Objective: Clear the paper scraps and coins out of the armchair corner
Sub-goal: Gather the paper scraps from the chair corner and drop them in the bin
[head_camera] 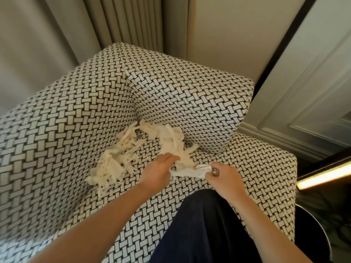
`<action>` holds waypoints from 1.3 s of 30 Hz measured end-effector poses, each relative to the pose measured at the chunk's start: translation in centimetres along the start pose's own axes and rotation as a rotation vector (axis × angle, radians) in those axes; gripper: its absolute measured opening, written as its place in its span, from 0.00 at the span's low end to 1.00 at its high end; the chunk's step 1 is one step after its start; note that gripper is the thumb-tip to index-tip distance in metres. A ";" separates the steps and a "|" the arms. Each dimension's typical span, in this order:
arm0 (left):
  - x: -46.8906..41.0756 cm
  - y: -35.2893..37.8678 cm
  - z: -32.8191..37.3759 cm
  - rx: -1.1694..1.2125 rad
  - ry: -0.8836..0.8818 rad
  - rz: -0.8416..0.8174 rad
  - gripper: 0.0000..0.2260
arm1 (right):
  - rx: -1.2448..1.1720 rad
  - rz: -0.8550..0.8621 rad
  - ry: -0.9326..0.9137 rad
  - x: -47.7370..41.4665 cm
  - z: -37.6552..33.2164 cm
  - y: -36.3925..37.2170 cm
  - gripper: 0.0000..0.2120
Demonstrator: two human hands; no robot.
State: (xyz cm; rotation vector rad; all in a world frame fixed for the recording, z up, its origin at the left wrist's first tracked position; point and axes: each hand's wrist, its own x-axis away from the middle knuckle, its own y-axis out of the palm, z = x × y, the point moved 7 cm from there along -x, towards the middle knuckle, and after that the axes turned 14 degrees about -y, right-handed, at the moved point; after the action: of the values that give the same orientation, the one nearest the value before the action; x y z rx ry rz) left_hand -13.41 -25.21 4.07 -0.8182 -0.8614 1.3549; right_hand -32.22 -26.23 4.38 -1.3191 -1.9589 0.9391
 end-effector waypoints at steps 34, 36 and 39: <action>-10.5 2.2 -4.0 -0.364 -0.316 -0.253 0.23 | -0.027 -0.072 -0.017 -3.6 0.0 2.0 0.07; -9.2 1.5 -4.4 -0.317 -0.333 -0.229 0.22 | -0.017 -0.083 -0.033 -3.4 -0.5 2.0 0.07; -7.0 0.9 -4.8 -0.203 -0.365 -0.190 0.21 | -0.020 -0.088 -0.051 -3.1 -1.2 1.8 0.06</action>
State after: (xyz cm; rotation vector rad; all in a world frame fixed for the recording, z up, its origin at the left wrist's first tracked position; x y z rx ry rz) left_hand -9.79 -32.16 0.73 -0.6306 -1.3457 1.2804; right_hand -29.33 -28.39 3.37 -1.2207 -2.0521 0.9217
